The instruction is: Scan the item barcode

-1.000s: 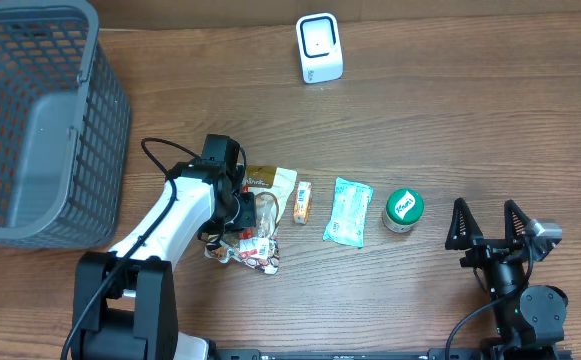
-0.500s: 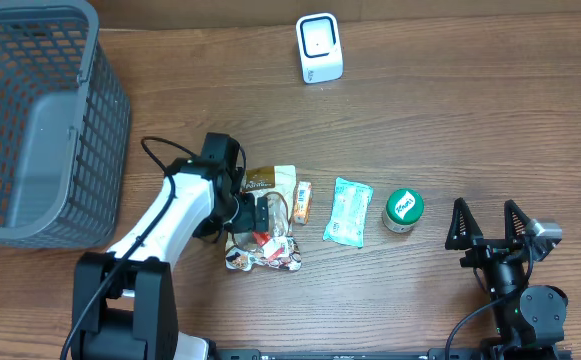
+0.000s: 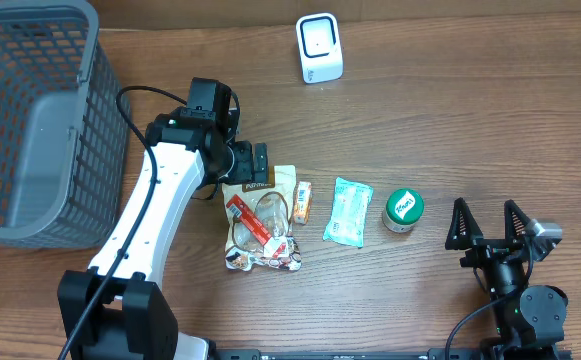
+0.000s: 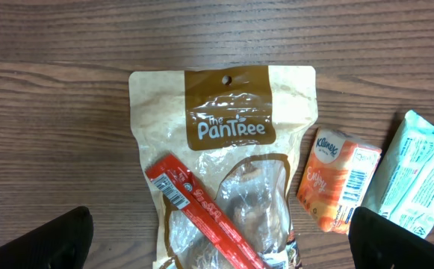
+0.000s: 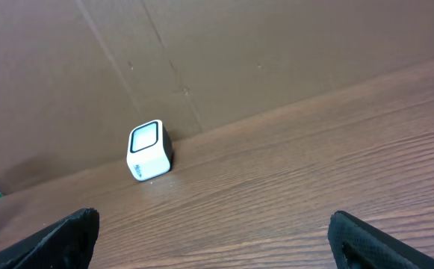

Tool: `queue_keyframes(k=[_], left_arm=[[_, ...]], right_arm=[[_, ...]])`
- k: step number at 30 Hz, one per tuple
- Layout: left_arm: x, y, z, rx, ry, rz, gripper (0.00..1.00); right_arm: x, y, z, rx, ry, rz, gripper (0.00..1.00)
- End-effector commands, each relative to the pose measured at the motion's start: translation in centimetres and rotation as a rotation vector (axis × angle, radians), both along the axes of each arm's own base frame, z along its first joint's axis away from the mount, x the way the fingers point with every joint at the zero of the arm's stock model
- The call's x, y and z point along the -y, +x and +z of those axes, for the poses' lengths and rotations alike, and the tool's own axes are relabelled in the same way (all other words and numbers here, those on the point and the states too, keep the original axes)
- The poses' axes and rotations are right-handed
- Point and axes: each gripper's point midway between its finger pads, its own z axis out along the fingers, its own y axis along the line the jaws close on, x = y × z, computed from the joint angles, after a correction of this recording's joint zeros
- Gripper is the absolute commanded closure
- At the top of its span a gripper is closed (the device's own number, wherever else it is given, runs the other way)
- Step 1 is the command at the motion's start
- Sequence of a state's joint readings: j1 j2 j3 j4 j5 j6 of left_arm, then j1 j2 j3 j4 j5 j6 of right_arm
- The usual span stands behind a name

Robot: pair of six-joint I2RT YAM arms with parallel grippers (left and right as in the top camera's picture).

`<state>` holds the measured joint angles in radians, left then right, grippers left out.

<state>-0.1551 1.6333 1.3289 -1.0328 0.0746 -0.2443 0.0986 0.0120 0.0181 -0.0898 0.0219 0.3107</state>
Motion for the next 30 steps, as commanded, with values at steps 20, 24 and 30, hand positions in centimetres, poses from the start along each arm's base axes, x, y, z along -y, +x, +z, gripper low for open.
queue_keyframes(k=[20,24,30], left_arm=[[0.0,0.9,1.2,0.052,-0.012,0.022,0.0],[0.0,1.4,1.3,0.073,-0.016,0.022,0.0],[0.0,1.5,1.3,0.075,-0.016,0.022,0.0]], right_arm=[[-0.4,0.0,-0.2,0.002,0.016,0.024,0.0],[-1.2,-0.1,-0.1,-0.004,0.063,0.069,0.0],[-1.6,-1.0,2.0,-0.013,0.062,0.1,0.0]])
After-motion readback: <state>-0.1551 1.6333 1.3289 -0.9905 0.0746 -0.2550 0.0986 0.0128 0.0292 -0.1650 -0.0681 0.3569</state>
